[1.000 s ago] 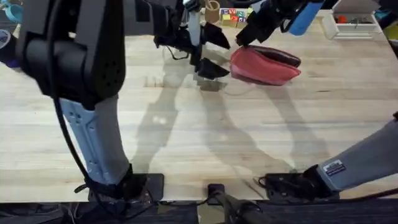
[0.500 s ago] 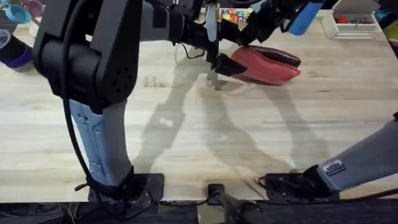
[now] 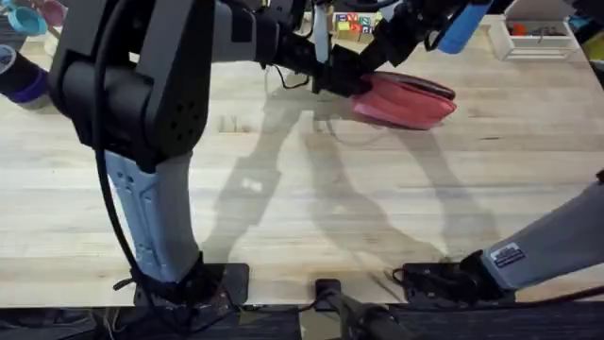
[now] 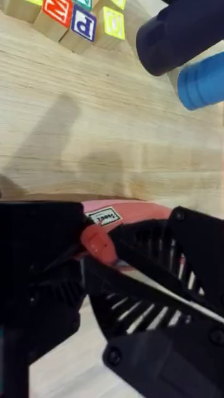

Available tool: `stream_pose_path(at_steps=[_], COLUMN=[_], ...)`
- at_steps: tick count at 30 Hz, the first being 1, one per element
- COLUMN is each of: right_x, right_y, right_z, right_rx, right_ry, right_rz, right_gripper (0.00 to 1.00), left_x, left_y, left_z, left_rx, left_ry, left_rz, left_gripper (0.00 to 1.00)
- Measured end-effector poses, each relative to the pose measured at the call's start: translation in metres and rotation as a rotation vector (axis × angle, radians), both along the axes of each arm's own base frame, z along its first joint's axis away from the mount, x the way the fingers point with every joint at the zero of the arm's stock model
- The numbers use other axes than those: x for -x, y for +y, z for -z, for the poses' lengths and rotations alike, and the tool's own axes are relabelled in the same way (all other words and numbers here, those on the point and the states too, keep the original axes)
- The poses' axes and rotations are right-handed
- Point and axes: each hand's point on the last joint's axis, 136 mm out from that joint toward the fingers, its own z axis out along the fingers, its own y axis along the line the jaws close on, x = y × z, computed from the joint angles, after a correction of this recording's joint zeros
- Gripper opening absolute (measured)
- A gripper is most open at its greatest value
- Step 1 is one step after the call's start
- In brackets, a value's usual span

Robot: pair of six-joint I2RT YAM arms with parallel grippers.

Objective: Unzip the bag, pick up the pens from the table one at a time and place them inside, then zip the bag closed.

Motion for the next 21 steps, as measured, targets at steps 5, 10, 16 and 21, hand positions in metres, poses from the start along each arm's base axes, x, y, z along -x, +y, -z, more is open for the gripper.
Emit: stream_pose_path(at_steps=[5, 10, 16, 21], right_x=[0.000, 0.002, 0.004, 0.007], right_y=[0.000, -0.001, -0.010, -0.021], right_z=[0.000, 0.001, 0.002, 0.004], right_rx=[0.000, 0.002, -0.013, -0.030], right_ry=[0.000, 0.009, 0.037, 0.070], right_rz=[0.000, 0.001, 0.022, 0.039], right_gripper=[0.035, 0.035, 0.035, 0.035], left_x=[0.000, 0.000, 0.000, 0.002], left_y=[0.000, 0.000, 0.000, -0.001], left_z=[0.000, 0.000, 0.000, 0.001], left_rx=[0.000, -0.001, -0.002, -0.002], left_ry=[0.000, 0.002, 0.004, 0.007], left_rz=[0.000, 0.000, 0.000, 0.003], left_gripper=[0.044, 0.044, 0.044, 0.044])
